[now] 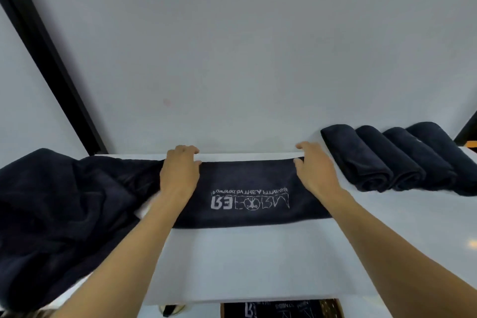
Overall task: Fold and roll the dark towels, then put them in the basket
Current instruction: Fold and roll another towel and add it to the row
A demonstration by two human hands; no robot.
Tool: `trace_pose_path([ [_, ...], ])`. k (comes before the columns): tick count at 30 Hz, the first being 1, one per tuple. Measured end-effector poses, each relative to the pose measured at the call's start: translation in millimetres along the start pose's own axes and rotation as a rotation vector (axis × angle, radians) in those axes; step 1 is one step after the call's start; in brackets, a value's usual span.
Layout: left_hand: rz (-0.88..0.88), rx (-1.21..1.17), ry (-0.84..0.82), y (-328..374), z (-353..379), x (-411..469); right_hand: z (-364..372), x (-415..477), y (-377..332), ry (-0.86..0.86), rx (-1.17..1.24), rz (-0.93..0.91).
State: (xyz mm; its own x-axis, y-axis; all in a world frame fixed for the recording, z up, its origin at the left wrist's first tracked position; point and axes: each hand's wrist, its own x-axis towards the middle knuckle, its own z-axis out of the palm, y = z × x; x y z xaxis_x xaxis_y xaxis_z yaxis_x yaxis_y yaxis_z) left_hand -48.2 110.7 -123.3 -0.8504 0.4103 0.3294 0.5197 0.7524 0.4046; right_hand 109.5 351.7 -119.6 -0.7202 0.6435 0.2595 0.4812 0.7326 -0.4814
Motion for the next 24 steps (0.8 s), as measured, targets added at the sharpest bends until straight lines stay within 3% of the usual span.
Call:
trace_pose_path([
  [2,0.225,0.002,-0.129,23.3,11.0,-20.5,13.9,-21.4,-25.5,-0.060,-0.025,-0.253],
  [4,0.294,0.102,-0.379,29.4,20.7,-39.9,30.7,-33.9,-29.3,-0.235,-0.180,-0.352],
  [6,0.248,0.212,-0.470,10.7,21.0,-44.6,31.9,-31.3,-7.2,-0.341,-0.290,-0.259],
  [9,0.190,0.262,-0.437,-15.7,5.4,-48.8,18.3,-23.0,30.1,-0.355,-0.355,-0.080],
  [13,0.408,0.258,-0.421,-24.9,-4.6,-91.4,10.1,-33.8,31.9,-0.217,-0.314,0.080],
  [15,0.513,0.309,-0.335,-37.0,-7.8,-106.0,5.9,-47.4,20.0,-0.116,-0.233,0.153],
  [19,0.340,0.382,-0.138,-38.3,-15.8,-86.1,-21.6,-82.2,1.3,-0.134,0.092,0.313],
  [22,-0.061,0.040,-0.156,-27.1,-15.3,-81.9,-38.8,-139.3,-21.8,-0.386,0.188,0.299],
  [24,-0.135,-0.178,-0.157,-10.5,-13.8,-99.7,-45.4,-178.8,-32.0,-0.544,0.044,0.197],
])
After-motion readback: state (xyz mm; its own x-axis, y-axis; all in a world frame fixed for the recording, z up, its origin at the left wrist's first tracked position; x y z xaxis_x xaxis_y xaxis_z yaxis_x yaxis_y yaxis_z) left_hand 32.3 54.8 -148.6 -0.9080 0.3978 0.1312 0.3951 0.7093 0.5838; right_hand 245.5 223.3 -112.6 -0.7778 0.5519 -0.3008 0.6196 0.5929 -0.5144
